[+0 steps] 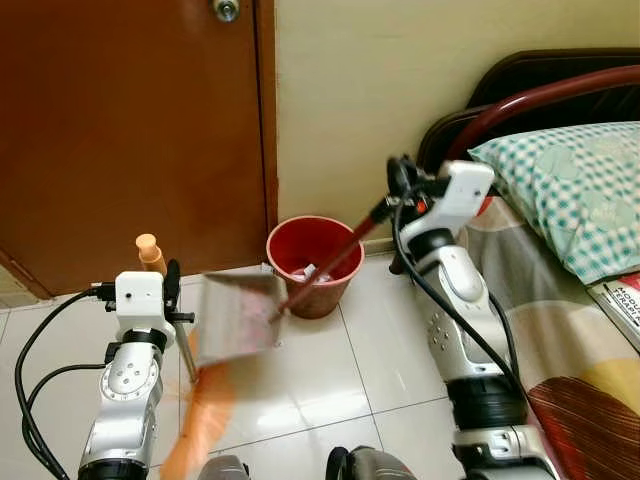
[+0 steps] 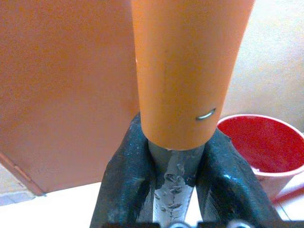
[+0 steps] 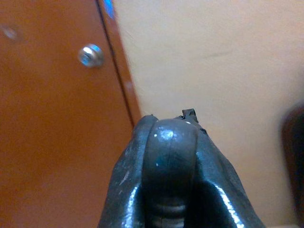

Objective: Sweep floor

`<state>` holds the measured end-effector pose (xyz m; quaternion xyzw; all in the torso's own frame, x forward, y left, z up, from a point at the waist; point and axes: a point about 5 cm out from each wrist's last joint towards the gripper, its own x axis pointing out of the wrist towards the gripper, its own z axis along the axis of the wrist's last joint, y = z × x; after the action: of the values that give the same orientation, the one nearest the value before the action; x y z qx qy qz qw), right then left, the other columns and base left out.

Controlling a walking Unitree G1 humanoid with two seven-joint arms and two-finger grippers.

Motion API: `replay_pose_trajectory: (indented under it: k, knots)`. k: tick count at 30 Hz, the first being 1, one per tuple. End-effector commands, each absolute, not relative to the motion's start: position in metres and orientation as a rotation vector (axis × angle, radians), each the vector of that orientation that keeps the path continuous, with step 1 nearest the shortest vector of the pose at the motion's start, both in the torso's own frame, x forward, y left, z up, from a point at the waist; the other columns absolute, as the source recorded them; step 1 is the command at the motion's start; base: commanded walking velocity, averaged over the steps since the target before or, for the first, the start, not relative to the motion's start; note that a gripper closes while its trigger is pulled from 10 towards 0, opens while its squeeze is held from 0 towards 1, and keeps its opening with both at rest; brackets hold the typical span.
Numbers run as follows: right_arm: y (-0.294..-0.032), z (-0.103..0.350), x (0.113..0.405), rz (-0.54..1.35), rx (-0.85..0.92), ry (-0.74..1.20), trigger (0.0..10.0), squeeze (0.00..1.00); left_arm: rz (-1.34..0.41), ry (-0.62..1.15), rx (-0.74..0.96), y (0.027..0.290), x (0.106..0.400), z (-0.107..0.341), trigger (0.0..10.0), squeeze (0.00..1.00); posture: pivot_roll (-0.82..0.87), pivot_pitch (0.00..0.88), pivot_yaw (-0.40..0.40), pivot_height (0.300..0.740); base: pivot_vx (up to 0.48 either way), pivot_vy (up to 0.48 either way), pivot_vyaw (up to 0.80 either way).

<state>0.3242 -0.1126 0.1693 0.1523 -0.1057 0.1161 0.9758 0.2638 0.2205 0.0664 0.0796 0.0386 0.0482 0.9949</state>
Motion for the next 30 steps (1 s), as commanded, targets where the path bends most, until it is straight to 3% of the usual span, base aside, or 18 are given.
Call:
replay_pose_trajectory:
  k: [1, 7, 16, 19, 24, 30]
  knots:
    - [-0.119, 0.169, 0.322, 0.214, 0.301, -0.222, 10.0, 0.0, 0.097, 0.16, 0.174, 0.224, 0.254, 0.052, 10.0, 0.0, 0.06, 0.048, -0.054, 0.74, 0.0, 0.0, 0.0]
    - [-0.144, 0.124, 0.306, 0.138, 0.152, -0.105, 10.0, 0.0, 0.07, 0.161, 0.165, 0.22, 0.251, 0.05, 10.0, 0.0, 0.06, 0.036, -0.048, 0.74, 0.0, 0.0, 0.0]
    - [-0.168, 0.09, 0.281, 0.02, 0.104, 0.019, 10.0, 0.0, 0.042, 0.14, 0.173, 0.217, 0.25, 0.054, 10.0, 0.0, 0.05, 0.038, -0.043, 0.74, 0.0, 0.0, 0.0]
    - [-0.174, 0.081, 0.274, -0.016, 0.116, 0.052, 10.0, 0.0, 0.046, 0.152, 0.165, 0.218, 0.243, 0.05, 10.0, 0.0, 0.05, 0.037, -0.042, 0.74, 0.0, 0.0, -0.65]
    - [-0.176, 0.08, 0.274, -0.018, 0.116, 0.057, 10.0, 0.0, 0.056, 0.134, 0.133, 0.215, 0.243, 0.052, 10.0, 0.0, 0.05, 0.038, -0.042, 0.74, 0.0, 0.0, -0.7]
    - [-0.174, 0.085, 0.285, -0.004, 0.108, 0.045, 10.0, 0.0, 0.048, 0.055, 0.163, 0.211, 0.257, 0.073, 10.0, 0.0, 0.04, 0.04, -0.041, 0.74, 0.0, 0.0, 0.0]
